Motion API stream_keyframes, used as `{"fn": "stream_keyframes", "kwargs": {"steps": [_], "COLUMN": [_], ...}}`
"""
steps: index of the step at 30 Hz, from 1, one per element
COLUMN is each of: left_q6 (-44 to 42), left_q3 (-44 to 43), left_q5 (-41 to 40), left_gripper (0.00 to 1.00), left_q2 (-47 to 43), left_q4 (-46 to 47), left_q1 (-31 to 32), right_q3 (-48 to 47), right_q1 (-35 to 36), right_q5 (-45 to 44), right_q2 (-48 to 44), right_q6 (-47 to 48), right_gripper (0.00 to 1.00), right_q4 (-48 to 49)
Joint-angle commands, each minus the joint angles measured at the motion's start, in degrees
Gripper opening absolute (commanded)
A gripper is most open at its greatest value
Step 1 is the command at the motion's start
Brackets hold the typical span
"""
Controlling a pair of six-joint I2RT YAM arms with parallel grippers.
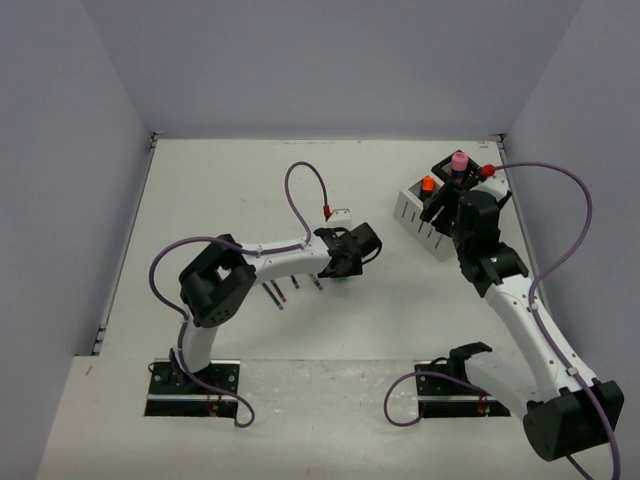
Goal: Sort the stationery into containers
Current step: Pick up the stationery from the center of the board.
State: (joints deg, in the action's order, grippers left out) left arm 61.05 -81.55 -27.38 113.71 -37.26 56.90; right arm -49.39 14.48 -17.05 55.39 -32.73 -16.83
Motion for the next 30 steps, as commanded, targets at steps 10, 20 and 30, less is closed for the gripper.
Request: {"fn": "stream_keyframes", "kwargs": {"steps": [10, 20, 30], "left_q6": [7.0, 2.9, -18.9], "left_q3": [-3.2, 5.6, 24.7], "left_q5": [-0.2, 6.1, 7.6], "left_gripper": [0.40, 0.00, 0.00], "left_q2": [7.1, -1.1, -24.0], "left_q4": [-1.4, 8.9, 40.4], "left_q1": [-0.2, 0.8, 3.3], "right_q3": [-0.9, -1.2, 4.4], "right_q1": [0.0, -0.1, 0.4], "right_q5": [8.6, 13.5, 40.5], "right_q2": [-6.0, -5.7, -0.5], "right_q6": [1.9, 2.8, 1.3], "right_gripper": [0.67, 0.71, 0.83], "right_q4": [-0.9, -1.4, 5.2]}}
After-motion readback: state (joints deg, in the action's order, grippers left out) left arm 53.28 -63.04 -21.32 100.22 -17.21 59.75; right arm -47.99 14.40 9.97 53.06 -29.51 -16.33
